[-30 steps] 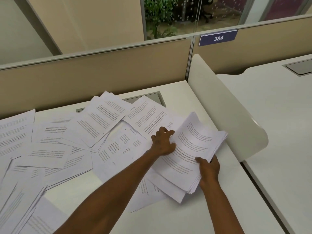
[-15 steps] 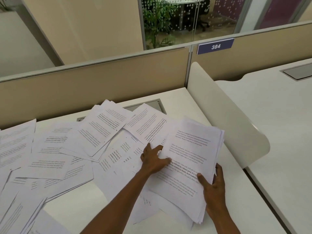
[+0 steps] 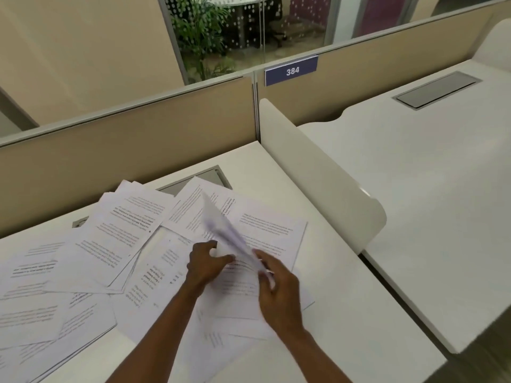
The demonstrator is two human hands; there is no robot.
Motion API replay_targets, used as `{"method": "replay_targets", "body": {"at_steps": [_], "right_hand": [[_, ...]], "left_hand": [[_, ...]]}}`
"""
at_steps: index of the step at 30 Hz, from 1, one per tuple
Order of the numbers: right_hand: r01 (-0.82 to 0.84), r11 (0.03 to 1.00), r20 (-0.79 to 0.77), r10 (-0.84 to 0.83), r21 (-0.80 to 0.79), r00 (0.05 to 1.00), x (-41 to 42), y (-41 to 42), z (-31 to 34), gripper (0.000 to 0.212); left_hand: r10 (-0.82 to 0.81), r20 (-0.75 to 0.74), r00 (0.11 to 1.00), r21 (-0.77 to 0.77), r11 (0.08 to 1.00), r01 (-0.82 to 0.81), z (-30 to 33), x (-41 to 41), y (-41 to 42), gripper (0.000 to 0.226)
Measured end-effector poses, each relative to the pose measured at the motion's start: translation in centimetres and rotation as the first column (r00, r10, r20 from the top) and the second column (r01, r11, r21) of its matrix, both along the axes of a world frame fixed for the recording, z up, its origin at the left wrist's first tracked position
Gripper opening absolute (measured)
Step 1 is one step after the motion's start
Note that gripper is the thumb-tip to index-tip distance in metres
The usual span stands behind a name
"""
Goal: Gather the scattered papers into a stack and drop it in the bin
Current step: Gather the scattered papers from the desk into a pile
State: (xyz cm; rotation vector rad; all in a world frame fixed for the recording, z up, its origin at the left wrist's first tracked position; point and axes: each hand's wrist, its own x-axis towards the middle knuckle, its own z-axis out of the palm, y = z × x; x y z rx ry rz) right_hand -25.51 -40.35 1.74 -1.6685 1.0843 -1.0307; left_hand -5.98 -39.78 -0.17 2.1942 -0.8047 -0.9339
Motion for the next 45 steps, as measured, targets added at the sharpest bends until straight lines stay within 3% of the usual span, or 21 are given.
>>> {"method": "replay_targets", "body": {"at_steps": [3, 7, 10, 15, 19, 22, 26, 30, 33, 35, 37, 38, 39, 41, 45], "right_hand": [[0.163, 0.947, 0.025, -0.176, 0.278, 0.984, -1.1, -2.1, -1.2, 0.036], [0.149, 0.806, 0.079, -0.235, 0.572, 0.969, -1.3, -3.2, -3.8, 0.046], [0.141, 0.743, 0.094, -0.265, 0.654, 0.960, -1.5, -3.1, -5.4, 0.047], [0.088, 0.726, 0.155, -0.261, 0.682, 0.953, -2.1, -3.2, -6.0, 0.043], [0.079, 0.757, 0.263, -0.321, 0.649, 0.910, -3.5, -3.9, -4.8, 0.038], [0.037, 0.784, 0.453, -0.396, 0.620, 0.798, -5.3, -5.6, -3.0, 0.049], [-0.280, 0.832, 0.692, -0.163, 0.480, 0.703, -7.5, -7.0, -0.3, 0.062], [-0.330, 0.882, 0.697, 0.002, 0.337, 0.717, -7.7, -5.7, 2.8, 0.057], [-0.269, 0.943, 0.608, 0.097, 0.197, 0.788, -7.7, -3.7, 4.0, 0.058], [-0.232, 0.964, 0.527, 0.132, 0.128, 0.839, -7.7, -2.3, 3.5, 0.057], [-0.250, 0.967, 0.396, 0.208, 0.056, 0.894, -7.5, -0.9, 2.8, 0.051], [-0.278, 0.961, 0.283, 0.267, -0.002, 0.921, -7.3, -0.2, 2.3, 0.046], [-0.305, 0.951, 0.185, 0.310, -0.057, 0.932, -7.2, 0.3, 1.6, 0.043], [-0.288, 0.958, 0.102, 0.288, -0.021, 0.952, -6.9, 1.1, 0.9, 0.047], [-0.180, 0.980, 0.128, 0.169, 0.082, 0.977, -6.2, 1.4, 1.4, 0.034]], "left_hand": [[0.012, -0.004, 1.000, -0.006, 1.000, -0.012, 0.8, 0.0, -0.9, 0.053], [-0.027, 0.017, 0.999, 0.064, 0.998, 0.026, 1.7, -0.7, -1.4, 0.046], [-0.043, 0.075, 0.996, 0.012, 0.999, 0.043, 1.9, -1.1, -1.7, 0.035], [-0.156, 0.242, 0.958, -0.142, 0.971, 0.194, 3.1, -3.7, -1.0, 0.023], [-0.140, 0.295, 0.945, -0.350, 0.905, 0.243, 6.1, -6.5, 1.1, 0.017], [-0.133, 0.292, 0.947, -0.538, 0.796, 0.278, 8.5, -8.6, 4.4, 0.022], [-0.082, 0.210, 0.974, -0.673, 0.711, 0.204, 9.7, -10.8, 9.0, 0.038], [0.031, 0.109, 0.994, -0.661, 0.749, 0.049, 9.2, -10.9, 11.5, 0.068], [0.090, 0.135, 0.987, -0.724, 0.689, 0.036, 8.9, -10.4, 13.8, 0.056], [0.145, 0.100, 0.984, -0.712, 0.702, -0.031, 7.8, -10.3, 15.0, 0.053], [0.210, 0.102, 0.972, -0.518, 0.846, -0.129, 6.1, -10.0, 14.4, 0.058], [0.267, 0.083, 0.960, -0.312, 0.922, -0.229, 6.0, -10.0, 14.0, 0.058], [0.287, 0.055, 0.956, -0.210, 0.940, -0.270, 5.6, -9.8, 14.0, 0.064], [0.243, 0.026, 0.970, -0.417, 0.884, -0.210, 4.6, -9.6, 14.9, 0.061], [0.334, -0.125, 0.934, -0.519, 0.781, -0.348, 3.9, -9.9, 16.1, 0.037]]}}
